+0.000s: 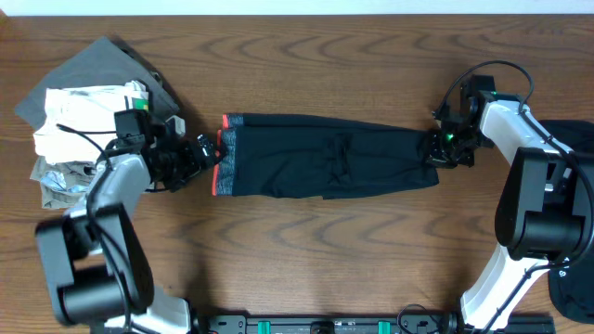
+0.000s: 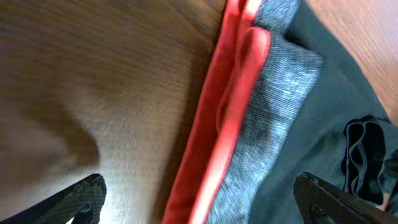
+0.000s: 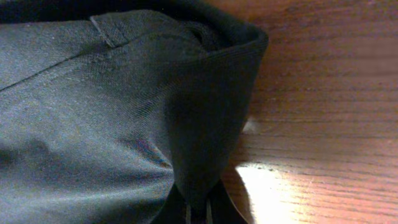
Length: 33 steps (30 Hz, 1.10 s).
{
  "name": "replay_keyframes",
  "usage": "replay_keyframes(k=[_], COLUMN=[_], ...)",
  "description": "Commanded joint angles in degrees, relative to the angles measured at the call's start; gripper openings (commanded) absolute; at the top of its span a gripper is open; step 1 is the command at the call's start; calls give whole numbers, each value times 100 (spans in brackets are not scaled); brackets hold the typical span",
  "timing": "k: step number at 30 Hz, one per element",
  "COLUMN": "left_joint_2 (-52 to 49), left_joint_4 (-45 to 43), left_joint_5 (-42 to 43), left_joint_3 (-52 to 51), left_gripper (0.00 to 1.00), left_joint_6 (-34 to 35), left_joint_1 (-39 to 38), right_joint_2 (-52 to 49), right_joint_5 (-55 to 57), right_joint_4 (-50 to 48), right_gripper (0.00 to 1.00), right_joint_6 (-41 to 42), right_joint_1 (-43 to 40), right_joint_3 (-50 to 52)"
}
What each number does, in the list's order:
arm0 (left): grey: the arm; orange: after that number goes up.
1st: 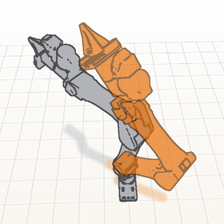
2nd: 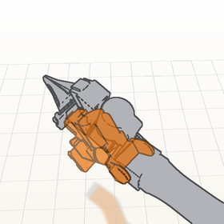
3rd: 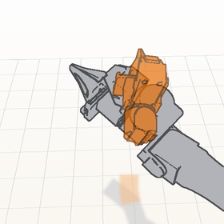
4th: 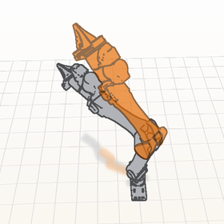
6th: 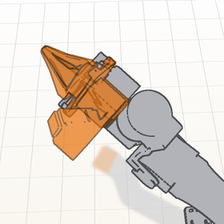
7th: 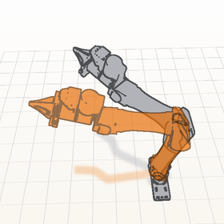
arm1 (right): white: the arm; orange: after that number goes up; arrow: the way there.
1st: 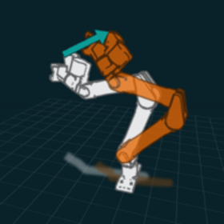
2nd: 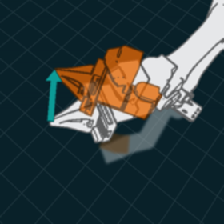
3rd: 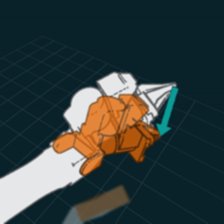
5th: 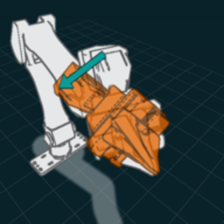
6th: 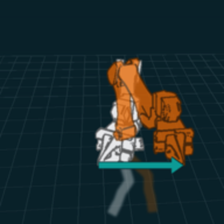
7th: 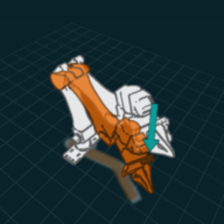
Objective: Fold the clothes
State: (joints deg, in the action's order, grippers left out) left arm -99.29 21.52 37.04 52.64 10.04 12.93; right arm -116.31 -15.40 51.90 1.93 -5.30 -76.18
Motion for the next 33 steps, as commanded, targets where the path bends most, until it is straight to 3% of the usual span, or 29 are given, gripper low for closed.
replay_keyframes(k=[1,9,15,17,21,33], left_joint_2=[-343,-839,-896,-896,-896,-894], left_joint_4=[-116,-151,-142,-151,-146,-146], left_joint_5=[424,1397,1460,1460,1462,1582], left_joint_3=[-2,-2,-2,-2,-2,0], left_gripper=[98,98,96,88,59,57], left_joint_6=[-118,-122,-122,-120,-118,33], left_joint_1=[13,13,15,24,31,501], right_joint_2=[-59,-59,-59,-59,-59,-59], right_joint_5=[448,450,459,490,492,492], right_joint_4=[63,63,105,127,153,168], right_gripper=[1,1,1,1,1,1], right_joint_6=[-74,-72,-74,-72,-74,-72], right_joint_1=[11,11,9,7,7,7], right_joint_3=[48,48,48,48,48,48])
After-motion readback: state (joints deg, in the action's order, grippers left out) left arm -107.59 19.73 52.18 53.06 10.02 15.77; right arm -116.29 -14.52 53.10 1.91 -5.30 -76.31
